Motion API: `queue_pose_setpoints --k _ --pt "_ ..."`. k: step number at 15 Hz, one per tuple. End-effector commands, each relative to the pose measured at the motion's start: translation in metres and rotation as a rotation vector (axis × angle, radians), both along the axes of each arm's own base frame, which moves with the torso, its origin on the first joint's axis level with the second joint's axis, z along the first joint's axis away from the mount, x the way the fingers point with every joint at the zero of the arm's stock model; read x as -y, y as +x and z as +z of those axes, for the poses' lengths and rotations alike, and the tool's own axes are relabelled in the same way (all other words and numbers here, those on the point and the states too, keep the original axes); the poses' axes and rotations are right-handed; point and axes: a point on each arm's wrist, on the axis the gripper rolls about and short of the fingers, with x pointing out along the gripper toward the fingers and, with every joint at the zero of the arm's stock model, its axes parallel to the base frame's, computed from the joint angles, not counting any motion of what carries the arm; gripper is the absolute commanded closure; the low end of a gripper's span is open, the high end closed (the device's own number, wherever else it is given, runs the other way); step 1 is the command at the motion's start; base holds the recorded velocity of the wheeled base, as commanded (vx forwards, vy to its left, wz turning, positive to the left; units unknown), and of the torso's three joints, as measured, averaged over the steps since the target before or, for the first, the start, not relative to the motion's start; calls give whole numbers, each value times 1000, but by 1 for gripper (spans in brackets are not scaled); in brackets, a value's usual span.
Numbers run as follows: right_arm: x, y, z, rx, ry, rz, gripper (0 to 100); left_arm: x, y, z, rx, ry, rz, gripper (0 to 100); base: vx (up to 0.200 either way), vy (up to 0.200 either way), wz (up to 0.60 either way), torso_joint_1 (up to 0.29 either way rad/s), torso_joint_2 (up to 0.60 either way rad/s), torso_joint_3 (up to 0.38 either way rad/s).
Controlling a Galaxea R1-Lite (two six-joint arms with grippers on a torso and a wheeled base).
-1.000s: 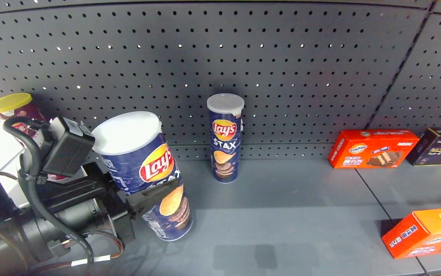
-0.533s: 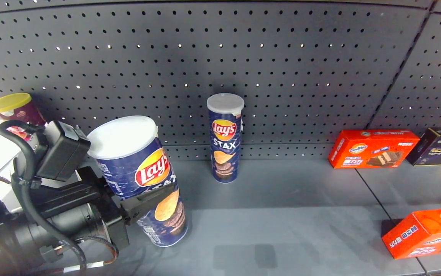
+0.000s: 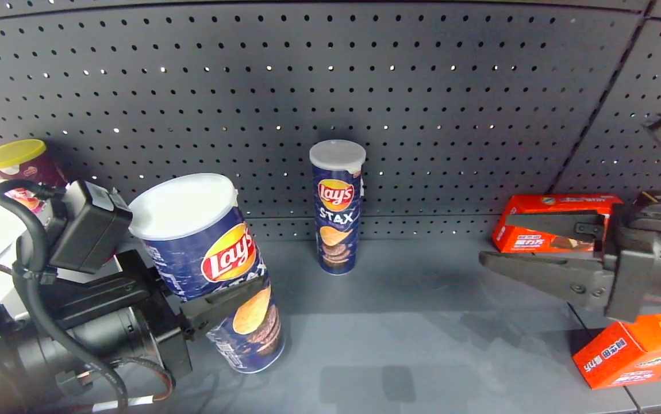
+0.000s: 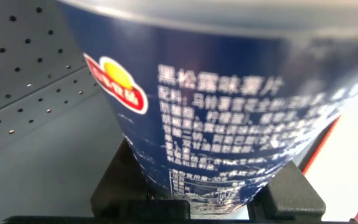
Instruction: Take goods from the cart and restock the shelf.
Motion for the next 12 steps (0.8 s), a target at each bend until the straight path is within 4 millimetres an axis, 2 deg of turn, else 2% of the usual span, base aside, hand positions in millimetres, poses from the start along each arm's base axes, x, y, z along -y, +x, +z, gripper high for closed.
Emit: queue_pose_setpoints --k 1,3,6,12 --pt "-23 41 -16 -15 -53 -2 0 0 1 1 4 -2 0 100 0 0 0 0 0 0" --pt "-37 62 -22 93 -17 107 0 0 1 0 1 -1 -2 100 0 0 0 0 0 0" --pt "-52 82 -30 165 42 221 0 0 0 1 1 -3 0 100 0 0 0 0 0 0" --pt "-66 102 -41 233 42 284 0 0 0 0 -1 -1 -2 100 0 0 0 0 0 0"
